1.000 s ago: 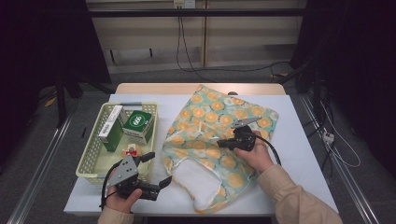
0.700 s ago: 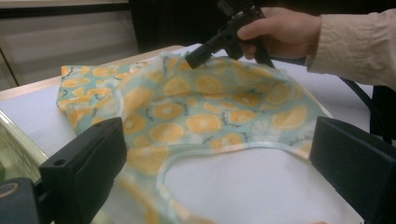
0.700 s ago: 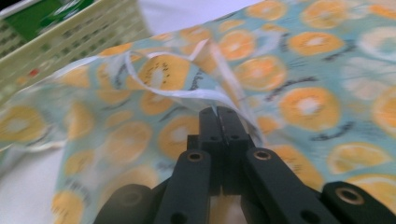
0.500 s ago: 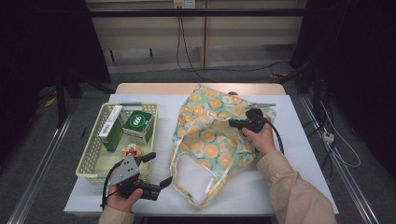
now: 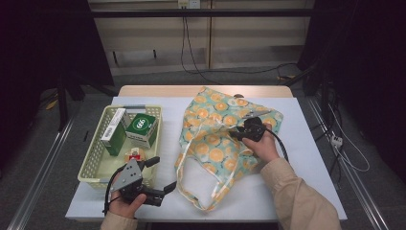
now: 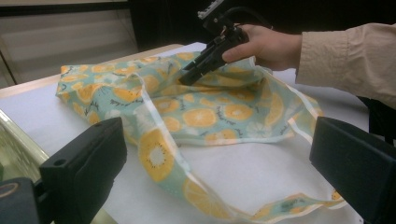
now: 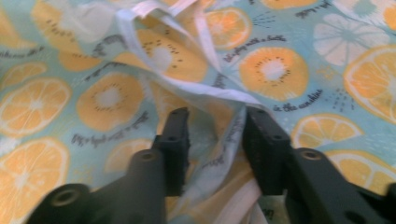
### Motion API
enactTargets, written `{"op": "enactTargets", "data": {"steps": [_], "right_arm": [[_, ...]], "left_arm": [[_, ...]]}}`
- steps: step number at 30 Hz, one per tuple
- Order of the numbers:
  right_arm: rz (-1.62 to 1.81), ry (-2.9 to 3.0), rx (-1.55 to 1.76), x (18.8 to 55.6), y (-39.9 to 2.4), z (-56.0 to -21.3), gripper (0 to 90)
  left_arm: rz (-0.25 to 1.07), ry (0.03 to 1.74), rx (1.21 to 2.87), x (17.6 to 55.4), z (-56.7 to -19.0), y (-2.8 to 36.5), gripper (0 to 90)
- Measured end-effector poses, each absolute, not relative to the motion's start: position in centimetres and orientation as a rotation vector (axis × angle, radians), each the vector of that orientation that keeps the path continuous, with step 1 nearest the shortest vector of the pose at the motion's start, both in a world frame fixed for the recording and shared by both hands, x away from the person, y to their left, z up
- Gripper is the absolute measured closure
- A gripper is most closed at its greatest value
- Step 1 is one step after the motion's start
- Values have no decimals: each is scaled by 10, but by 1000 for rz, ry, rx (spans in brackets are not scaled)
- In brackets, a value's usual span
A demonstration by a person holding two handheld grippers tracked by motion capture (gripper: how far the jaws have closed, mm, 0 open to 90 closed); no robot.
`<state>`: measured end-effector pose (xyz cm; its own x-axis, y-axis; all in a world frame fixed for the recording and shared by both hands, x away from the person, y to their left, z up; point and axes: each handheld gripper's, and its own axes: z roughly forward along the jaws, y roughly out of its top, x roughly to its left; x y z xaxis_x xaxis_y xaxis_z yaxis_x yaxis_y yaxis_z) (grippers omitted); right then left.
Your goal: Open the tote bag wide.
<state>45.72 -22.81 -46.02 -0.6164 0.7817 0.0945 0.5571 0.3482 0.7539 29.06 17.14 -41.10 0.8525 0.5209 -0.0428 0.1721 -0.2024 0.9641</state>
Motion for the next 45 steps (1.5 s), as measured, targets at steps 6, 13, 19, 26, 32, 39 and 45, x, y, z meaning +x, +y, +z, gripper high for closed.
{"op": "enactTargets", "data": {"steps": [6,13,19,26,32,39,45], "right_arm": [[1132,2380,1141,448,-224,-463,463],[1077,2381,1062,442,-218,-465,433],[1067,2321,1119,445,-224,-465,701],[1041,2299,1113,446,-225,-465,867],[1056,2284,1169,450,-228,-465,887],[1161,2242,1281,449,-235,-453,891],[1261,2218,1266,447,-231,-420,890]], "left_arm": [[341,538,1766,291,-412,172,34],[340,533,1774,291,-412,171,34],[341,536,1773,291,-412,171,34],[344,540,1769,291,-411,172,34],[350,544,1762,292,-408,175,34],[357,567,1741,293,-401,181,34],[349,580,1726,295,-397,183,34]]}}
